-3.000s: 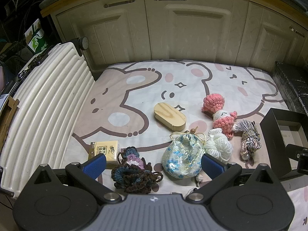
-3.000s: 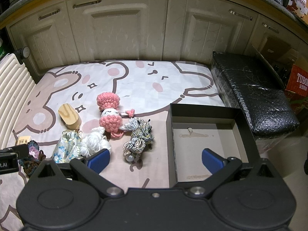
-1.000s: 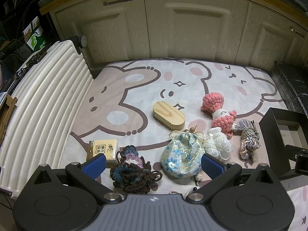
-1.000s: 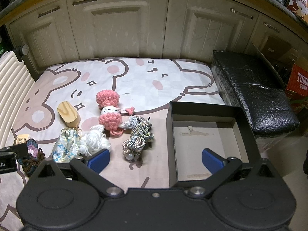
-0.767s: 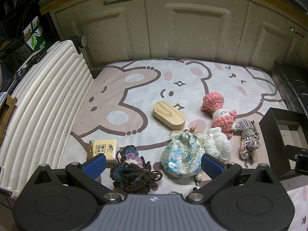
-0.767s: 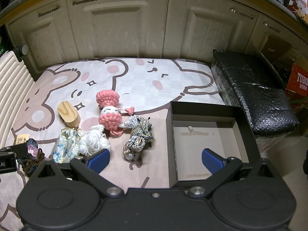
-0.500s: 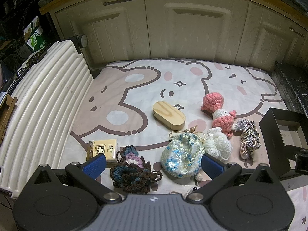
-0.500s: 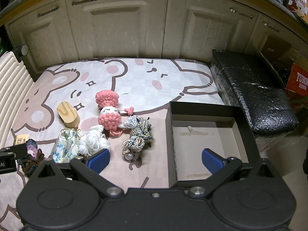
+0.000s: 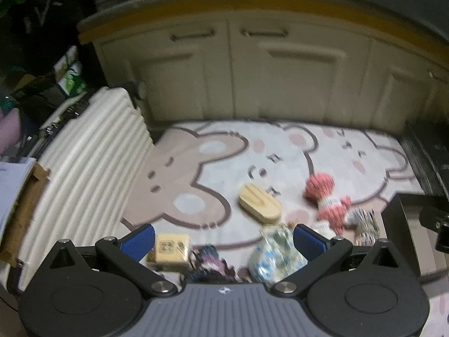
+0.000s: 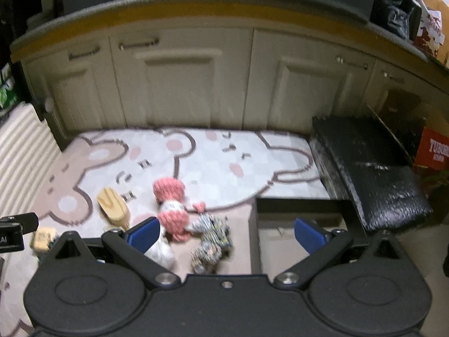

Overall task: Organize objects
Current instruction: 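Grasp the dark crochet flower with the left tool while the right tool grasps the white yarn ball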

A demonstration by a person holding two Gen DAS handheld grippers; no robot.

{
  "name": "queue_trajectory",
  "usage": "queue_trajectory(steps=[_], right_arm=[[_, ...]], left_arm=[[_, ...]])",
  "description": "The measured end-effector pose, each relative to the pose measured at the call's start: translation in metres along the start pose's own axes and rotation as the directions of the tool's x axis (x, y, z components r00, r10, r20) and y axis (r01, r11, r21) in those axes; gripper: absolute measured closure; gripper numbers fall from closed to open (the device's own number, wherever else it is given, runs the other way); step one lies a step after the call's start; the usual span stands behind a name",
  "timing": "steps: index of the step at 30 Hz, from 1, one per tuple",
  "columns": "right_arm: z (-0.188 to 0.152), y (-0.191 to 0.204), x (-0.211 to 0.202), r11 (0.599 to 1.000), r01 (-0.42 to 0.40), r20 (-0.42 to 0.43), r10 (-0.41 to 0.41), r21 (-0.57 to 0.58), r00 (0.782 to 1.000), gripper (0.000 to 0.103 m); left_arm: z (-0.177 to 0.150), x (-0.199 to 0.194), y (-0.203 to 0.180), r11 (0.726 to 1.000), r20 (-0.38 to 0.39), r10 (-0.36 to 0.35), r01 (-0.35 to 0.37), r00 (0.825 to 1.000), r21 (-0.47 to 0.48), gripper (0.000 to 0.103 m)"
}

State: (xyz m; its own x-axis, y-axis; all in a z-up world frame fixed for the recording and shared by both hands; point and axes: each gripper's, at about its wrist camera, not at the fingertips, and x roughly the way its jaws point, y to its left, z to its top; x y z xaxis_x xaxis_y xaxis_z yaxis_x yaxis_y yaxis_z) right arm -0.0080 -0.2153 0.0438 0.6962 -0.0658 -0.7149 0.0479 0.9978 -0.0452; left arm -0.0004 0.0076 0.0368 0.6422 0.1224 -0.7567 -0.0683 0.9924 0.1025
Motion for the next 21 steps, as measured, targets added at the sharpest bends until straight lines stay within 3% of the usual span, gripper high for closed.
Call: queue_trajectory(steps=[12, 21], right_arm=[[0.055, 0.036, 0.009, 0.999, -0.054, 0.061, 0.054, 0.002, 0.997, 0.0], [0.042, 0.051, 0.051, 0.996, -0.088, 0.043, 0.089, -0.014, 0.995, 0.0]], left_arm=[[0.045, 0.001, 0.03, 0.995, 0.045, 0.083, -0.081, 0.996, -0.051, 0.0], [0.036, 0.046, 0.034, 0.99, -0.051, 0.121, -0.125, 0.991, -0.073, 0.0]])
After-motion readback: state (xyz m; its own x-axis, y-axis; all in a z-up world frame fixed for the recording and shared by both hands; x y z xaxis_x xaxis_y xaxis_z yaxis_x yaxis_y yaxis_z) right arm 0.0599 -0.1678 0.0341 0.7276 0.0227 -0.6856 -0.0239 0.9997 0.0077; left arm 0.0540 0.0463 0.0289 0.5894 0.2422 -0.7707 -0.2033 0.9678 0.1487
